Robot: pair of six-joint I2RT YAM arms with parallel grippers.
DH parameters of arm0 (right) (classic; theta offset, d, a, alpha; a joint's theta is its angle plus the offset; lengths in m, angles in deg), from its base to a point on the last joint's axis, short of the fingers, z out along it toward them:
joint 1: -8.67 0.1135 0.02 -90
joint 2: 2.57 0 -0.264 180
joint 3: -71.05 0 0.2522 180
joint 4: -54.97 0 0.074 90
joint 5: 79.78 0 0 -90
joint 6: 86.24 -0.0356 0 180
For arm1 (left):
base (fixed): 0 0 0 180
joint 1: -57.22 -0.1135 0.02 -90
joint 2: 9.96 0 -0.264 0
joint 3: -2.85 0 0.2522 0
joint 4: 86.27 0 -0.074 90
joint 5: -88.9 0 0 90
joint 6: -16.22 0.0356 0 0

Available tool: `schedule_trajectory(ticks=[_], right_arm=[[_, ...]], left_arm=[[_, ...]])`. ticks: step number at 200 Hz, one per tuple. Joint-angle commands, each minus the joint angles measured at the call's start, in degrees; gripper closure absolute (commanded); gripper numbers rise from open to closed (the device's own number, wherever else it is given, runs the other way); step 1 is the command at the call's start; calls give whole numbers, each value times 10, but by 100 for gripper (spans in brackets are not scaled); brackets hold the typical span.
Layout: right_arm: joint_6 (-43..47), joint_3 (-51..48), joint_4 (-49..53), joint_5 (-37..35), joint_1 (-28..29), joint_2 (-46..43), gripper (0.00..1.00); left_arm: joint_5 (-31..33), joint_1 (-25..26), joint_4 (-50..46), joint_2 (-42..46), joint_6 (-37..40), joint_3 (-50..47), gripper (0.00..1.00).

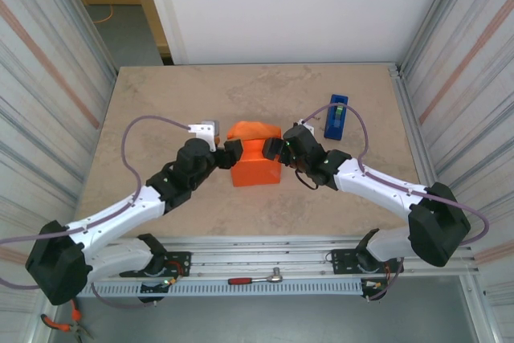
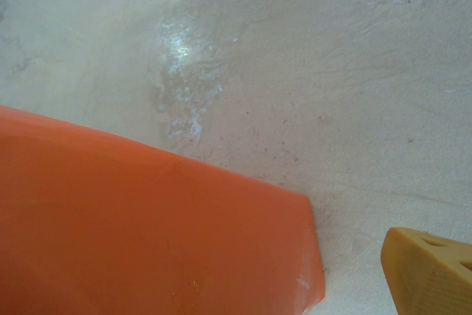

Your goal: Wrap the gift box in paper

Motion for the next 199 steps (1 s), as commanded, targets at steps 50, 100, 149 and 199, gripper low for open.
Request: schedule_trajectory(ticks=[50, 100, 149, 199], right_arm=[[4, -21, 111, 19, 8, 32, 1], [3, -20, 111, 19, 8, 35, 1], [2, -17, 111, 24, 8, 35, 1], [4, -8, 116, 33, 8, 34, 1]], left_arm=[[28, 14, 23, -9, -17, -25, 67], [12, 14, 36, -31, -19, -22, 100], [19, 16, 47, -53, -16, -2, 38], [42, 22, 61, -108, -20, 14, 32]])
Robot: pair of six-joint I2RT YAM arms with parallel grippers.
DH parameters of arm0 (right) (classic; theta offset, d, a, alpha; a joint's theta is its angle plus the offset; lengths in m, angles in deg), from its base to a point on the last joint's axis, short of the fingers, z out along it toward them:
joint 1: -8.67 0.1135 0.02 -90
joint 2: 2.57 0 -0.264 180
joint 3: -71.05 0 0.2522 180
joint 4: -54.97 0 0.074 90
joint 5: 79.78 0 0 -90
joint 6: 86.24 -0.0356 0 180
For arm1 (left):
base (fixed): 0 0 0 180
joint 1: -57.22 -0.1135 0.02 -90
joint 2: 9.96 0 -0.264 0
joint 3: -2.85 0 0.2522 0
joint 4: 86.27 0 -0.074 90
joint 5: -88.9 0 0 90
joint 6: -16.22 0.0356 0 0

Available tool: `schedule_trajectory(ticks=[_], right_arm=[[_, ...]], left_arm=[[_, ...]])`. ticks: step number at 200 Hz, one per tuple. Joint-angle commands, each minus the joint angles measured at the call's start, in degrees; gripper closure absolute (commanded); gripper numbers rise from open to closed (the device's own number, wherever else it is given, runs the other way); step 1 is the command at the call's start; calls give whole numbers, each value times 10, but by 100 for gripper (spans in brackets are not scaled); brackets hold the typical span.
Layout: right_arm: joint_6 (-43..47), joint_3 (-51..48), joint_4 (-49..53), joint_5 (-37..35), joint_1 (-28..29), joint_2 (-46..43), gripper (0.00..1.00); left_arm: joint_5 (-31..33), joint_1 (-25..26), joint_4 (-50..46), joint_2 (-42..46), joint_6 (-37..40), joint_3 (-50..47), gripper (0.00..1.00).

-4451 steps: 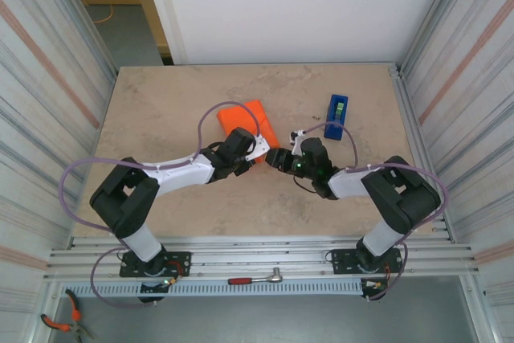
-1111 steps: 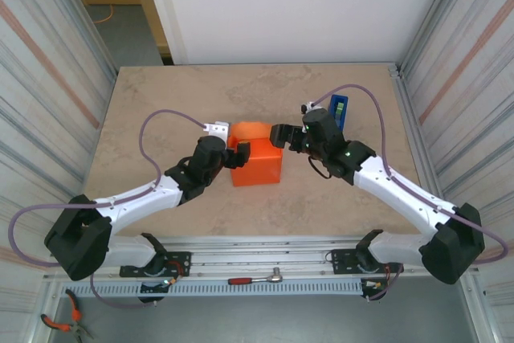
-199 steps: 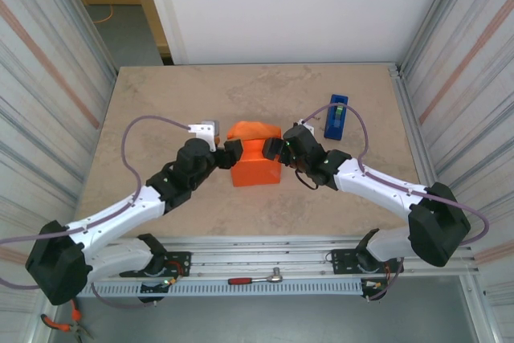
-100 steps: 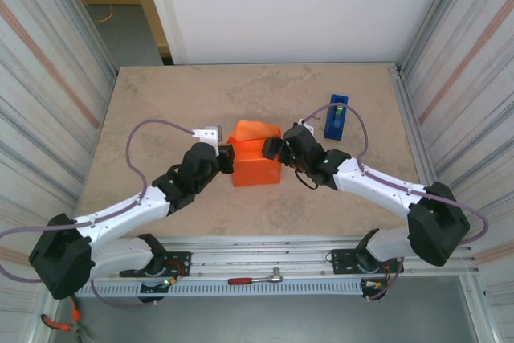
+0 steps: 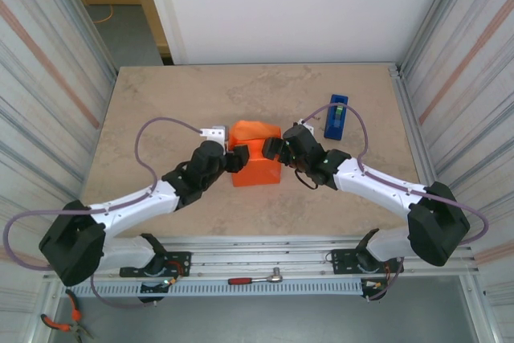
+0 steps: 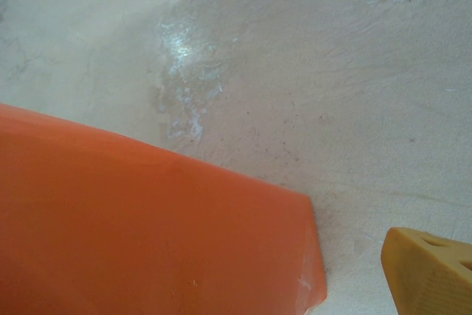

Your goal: Wrap the gift box in paper

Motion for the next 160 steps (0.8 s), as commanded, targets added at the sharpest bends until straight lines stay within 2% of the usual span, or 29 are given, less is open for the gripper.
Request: schedule_trajectory(ticks=[1, 48, 91, 160], right_arm=[[8, -11, 115, 33, 8, 31, 1], [48, 41, 131, 61, -13, -2, 1], [76, 65, 117, 72, -35, -40, 0], [129, 28, -5, 67, -36, -25, 8]], left_arm=[[30, 7, 21, -18, -3, 19, 32], [80, 19, -4, -30, -14, 15, 39], [87, 23, -13, -30, -20, 9, 41], [72, 23, -9, -43, -17, 13, 43]])
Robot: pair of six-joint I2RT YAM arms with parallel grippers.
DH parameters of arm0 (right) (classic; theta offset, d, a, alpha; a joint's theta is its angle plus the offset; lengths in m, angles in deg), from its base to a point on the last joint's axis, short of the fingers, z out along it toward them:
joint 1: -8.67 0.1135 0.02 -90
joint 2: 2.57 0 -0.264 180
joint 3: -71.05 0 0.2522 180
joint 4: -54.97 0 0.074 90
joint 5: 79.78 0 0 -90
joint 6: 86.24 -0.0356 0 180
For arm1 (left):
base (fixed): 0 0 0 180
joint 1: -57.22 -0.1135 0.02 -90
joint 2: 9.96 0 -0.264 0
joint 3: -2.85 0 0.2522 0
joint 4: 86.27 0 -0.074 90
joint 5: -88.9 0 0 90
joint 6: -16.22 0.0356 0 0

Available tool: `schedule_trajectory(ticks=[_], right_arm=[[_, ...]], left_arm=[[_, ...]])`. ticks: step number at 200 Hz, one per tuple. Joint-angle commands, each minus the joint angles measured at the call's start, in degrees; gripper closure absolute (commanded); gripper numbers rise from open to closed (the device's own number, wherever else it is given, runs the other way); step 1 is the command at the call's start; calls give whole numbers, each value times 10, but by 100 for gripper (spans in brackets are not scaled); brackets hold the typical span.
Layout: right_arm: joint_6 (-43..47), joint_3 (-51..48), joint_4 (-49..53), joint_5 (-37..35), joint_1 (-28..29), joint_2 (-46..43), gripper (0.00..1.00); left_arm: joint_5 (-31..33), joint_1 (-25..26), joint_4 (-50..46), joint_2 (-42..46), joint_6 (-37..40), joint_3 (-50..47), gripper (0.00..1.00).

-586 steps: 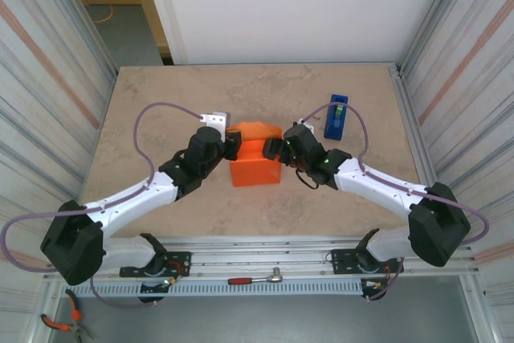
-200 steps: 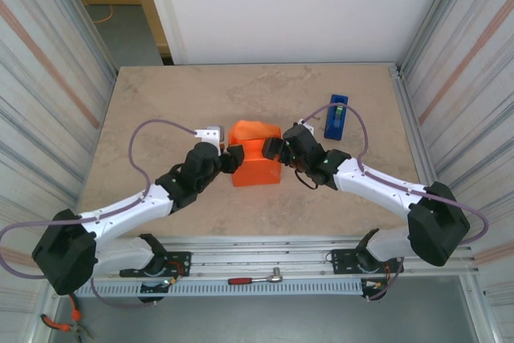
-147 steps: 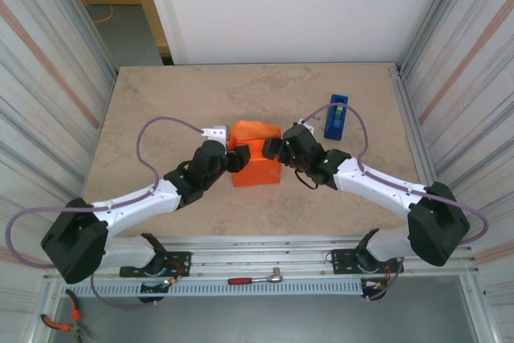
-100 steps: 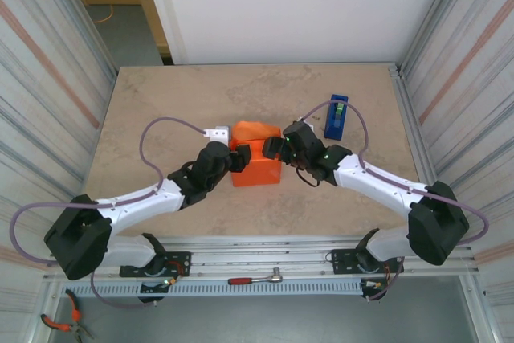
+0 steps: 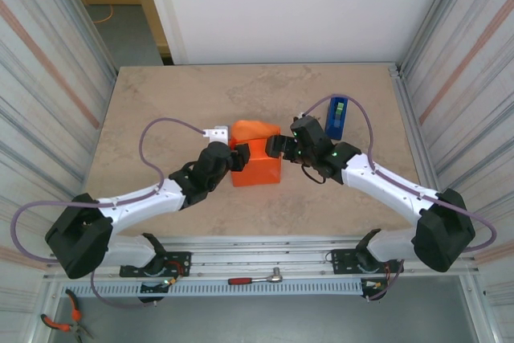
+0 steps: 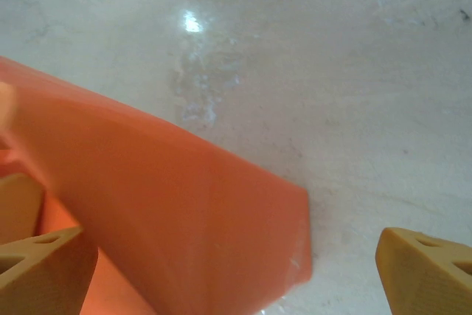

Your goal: Wrap the gift box in paper

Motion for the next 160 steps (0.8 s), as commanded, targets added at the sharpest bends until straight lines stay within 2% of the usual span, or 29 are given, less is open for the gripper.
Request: schedule_trajectory(ticks=[1, 53, 98, 129, 160], right_arm=[[37, -14, -63, 3, -2, 3, 8], [57, -52, -166, -14, 6, 32, 20], [77, -98, -238, -94, 44, 44, 32], [85, -101, -236, -121, 56, 47, 42], [90, -96, -223, -130, 61, 53, 53]], left_arm=[[10, 2, -24, -16, 1, 4, 43], [2, 4, -23, -22, 3, 7, 45], [2, 8, -25, -23, 3, 6, 48], [6, 8, -20, -22, 8, 5, 53], [10, 7, -15, -23, 30, 19, 54]])
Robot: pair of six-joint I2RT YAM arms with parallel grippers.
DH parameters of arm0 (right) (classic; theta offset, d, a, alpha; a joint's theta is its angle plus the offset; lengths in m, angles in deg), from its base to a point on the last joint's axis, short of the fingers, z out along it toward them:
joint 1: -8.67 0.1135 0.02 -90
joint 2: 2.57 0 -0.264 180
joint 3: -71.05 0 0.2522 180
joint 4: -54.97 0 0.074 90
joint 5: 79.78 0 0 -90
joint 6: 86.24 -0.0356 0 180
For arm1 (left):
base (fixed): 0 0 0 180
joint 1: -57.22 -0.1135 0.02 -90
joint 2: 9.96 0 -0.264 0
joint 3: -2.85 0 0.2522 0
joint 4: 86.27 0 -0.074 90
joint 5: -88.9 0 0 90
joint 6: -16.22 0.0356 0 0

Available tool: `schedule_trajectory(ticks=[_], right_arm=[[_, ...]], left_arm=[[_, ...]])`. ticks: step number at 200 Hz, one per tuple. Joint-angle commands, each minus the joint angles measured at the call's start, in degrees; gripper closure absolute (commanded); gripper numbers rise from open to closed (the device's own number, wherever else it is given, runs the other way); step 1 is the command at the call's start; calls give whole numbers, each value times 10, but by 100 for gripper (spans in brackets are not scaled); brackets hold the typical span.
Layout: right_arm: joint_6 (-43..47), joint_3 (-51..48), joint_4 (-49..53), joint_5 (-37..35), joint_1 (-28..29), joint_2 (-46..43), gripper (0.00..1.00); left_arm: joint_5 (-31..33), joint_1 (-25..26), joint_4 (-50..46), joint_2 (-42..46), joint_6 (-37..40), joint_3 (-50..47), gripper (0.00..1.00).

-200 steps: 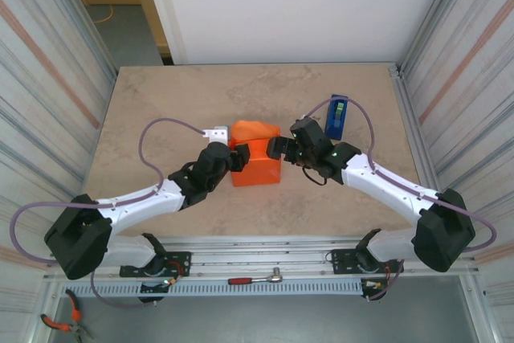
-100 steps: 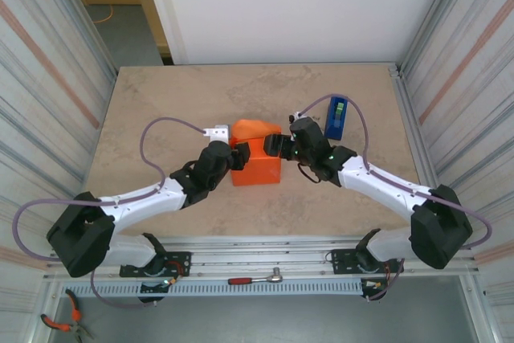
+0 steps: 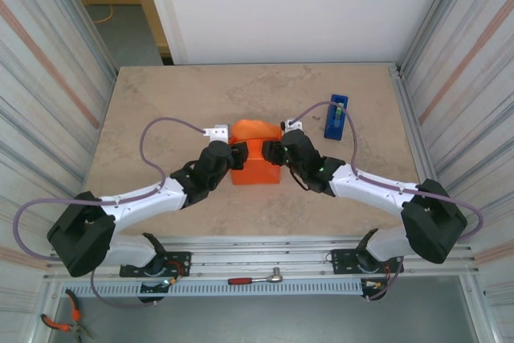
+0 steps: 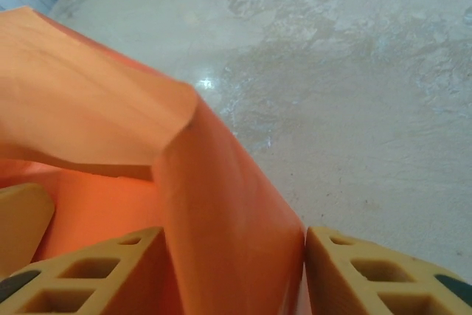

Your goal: Wrap the gift box in paper

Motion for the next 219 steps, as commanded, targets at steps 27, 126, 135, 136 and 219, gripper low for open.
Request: schedule_trajectory(ticks=[27, 126, 135, 136, 219], right_arm=[[20, -4, 22, -32, 4, 20, 57], [23, 16, 51, -28, 1, 41, 71], [24, 20, 55, -24, -1, 41, 74], [24, 20, 55, -23, -1, 41, 74], [34, 65, 82, 8, -7, 60, 93]], left_arm=[[0, 3, -21, -19, 44, 27, 54], [-31, -24, 3, -33, 73, 51, 62], [-34, -25, 5, -32, 75, 52, 66], [-34, -25, 5, -32, 75, 52, 66], [-53, -25, 11, -30, 75, 57, 82]])
